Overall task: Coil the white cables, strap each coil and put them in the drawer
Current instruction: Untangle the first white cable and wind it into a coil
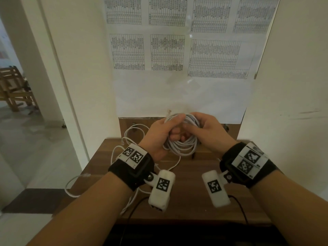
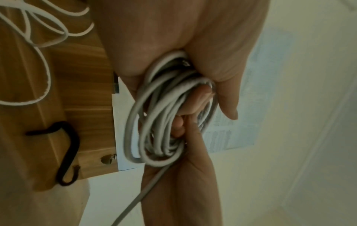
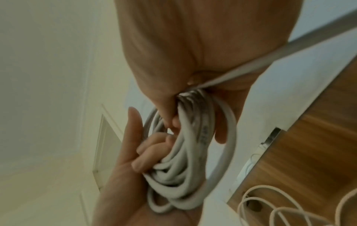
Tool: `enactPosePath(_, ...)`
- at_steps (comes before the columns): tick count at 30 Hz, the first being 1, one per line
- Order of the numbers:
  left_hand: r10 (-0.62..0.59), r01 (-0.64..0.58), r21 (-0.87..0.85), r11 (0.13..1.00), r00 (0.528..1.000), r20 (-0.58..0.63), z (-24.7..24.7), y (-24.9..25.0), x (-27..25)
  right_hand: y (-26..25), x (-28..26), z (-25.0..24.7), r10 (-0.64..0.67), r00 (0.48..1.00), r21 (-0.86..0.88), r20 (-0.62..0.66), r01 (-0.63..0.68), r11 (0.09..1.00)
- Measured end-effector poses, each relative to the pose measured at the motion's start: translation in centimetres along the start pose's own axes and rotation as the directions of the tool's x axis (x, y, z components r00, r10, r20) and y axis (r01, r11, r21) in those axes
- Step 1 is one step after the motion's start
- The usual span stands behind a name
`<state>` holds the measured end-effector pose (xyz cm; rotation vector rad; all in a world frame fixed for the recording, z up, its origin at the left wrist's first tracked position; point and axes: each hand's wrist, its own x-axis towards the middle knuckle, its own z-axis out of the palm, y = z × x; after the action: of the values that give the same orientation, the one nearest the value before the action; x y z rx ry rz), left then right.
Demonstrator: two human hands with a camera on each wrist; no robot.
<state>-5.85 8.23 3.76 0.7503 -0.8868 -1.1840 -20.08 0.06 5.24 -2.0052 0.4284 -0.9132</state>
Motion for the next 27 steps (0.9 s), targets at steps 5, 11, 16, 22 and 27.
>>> enactPosePath(5, 0.051, -0.052, -0.043, 0.998, 0.999, -0.004, 0.4, -0.6, -0.4, -0.5, -0.1, 0.2, 0.022, 0.999, 0.139, -0.042, -0.016, 0.99)
enactPosePath(11, -0.017, 0.022, 0.045, 0.999, 0.995, -0.095, -0.6, -1.1, -0.1, -1.2, -0.3, 0.0, 0.017, 0.992, -0.073, 0.123, -0.008, 0.997)
enactPosePath(16, -0.099, 0.1, 0.031, 0.994, 0.994, -0.044, -1.0, -0.7, -0.6, -1.2, -0.2, 0.2, 0.047, 0.982, -0.176, 0.183, -0.014, 0.984)
enactPosePath(22, 0.006, 0.035, 0.219, 0.975, 0.983, -0.181, 1.4, 0.0, -1.4, -1.1, -0.6, 0.7, 0.077, 0.992, 0.14, 0.097, -0.09, 0.986)
enactPosePath(27, 0.075, -0.001, 0.279, 0.96, 0.964, -0.255, 1.8, -0.6, -0.9, -1.9, -0.7, 1.8, 0.308, 0.951, 0.442, 0.006, -0.279, 0.853)
